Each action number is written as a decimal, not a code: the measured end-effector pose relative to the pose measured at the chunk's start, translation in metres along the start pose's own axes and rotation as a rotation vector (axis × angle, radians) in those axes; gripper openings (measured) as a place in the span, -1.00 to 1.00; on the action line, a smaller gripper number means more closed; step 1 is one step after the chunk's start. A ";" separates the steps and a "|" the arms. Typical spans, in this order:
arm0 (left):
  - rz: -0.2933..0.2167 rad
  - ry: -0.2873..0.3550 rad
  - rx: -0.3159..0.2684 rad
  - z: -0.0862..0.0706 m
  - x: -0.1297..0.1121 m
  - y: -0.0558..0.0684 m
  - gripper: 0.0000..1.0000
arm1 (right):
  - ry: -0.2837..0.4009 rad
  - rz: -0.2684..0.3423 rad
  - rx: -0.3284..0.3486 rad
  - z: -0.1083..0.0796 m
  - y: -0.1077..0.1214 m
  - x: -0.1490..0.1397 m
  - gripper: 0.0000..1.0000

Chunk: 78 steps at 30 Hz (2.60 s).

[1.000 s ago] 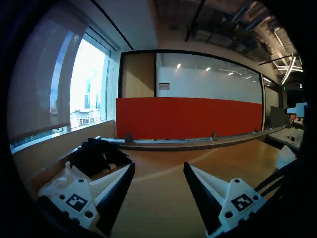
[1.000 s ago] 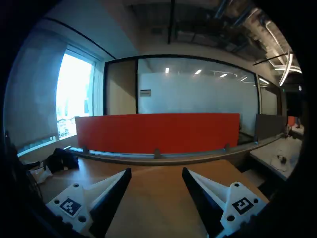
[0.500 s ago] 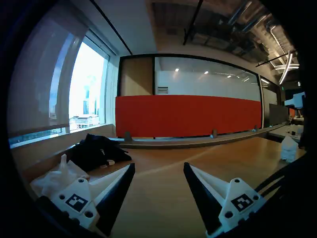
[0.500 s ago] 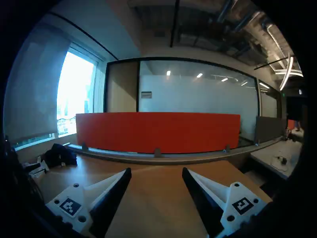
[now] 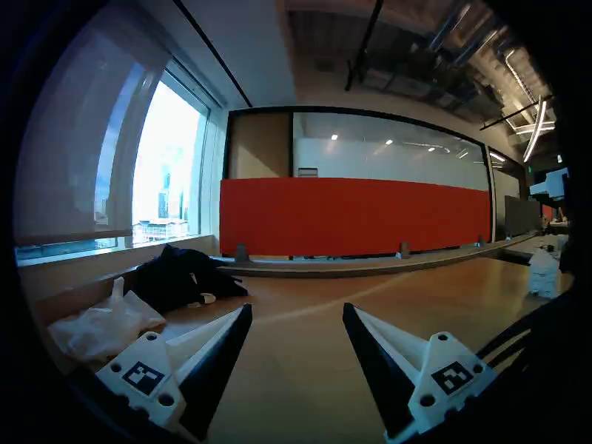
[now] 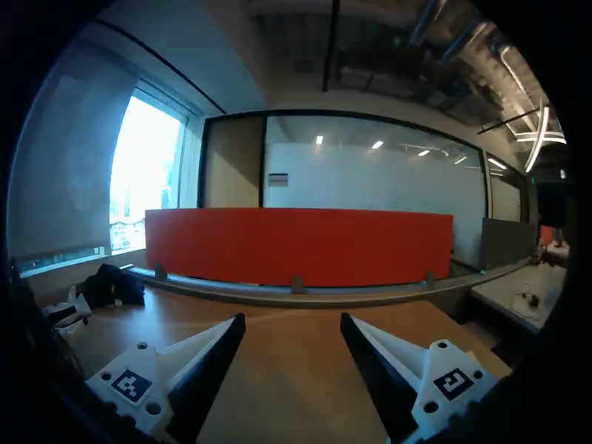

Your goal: Fold towel

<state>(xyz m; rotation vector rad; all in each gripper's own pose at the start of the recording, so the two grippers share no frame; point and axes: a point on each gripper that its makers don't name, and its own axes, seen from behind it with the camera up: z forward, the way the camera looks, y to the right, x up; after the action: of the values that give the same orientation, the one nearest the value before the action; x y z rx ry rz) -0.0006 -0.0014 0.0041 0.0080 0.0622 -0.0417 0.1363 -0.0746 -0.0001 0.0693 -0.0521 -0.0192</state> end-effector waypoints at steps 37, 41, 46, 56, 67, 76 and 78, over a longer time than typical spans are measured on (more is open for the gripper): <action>0.014 -0.012 -0.001 0.003 -0.012 0.001 0.90 | 0.038 -0.038 -0.061 -0.002 0.036 -0.009 0.99; 0.015 -0.012 -0.001 0.003 -0.012 0.001 0.93 | 0.051 -0.043 -0.070 0.000 0.042 -0.013 0.99; 0.015 -0.012 -0.001 0.003 -0.011 0.001 0.93 | 0.051 -0.028 -0.071 0.003 0.047 -0.029 0.99; 0.015 -0.012 -0.001 0.003 -0.011 0.001 0.93 | 0.030 -0.018 -0.061 0.005 0.052 -0.082 0.99; 0.015 -0.012 -0.001 0.003 -0.011 0.001 0.93 | 0.017 0.011 -0.054 0.006 0.064 -0.129 0.99; 0.015 -0.012 -0.001 0.003 -0.011 0.001 0.93 | 0.025 0.028 -0.063 0.004 0.071 -0.142 0.99; 0.015 -0.012 -0.001 0.003 -0.011 0.001 0.93 | 0.027 0.034 -0.064 0.004 0.072 -0.142 0.99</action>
<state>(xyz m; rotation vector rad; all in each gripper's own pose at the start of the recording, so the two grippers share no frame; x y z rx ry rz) -0.0112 0.0003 0.0074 0.0074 0.0500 -0.0268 -0.0044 0.0002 0.0011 0.0045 -0.0258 0.0140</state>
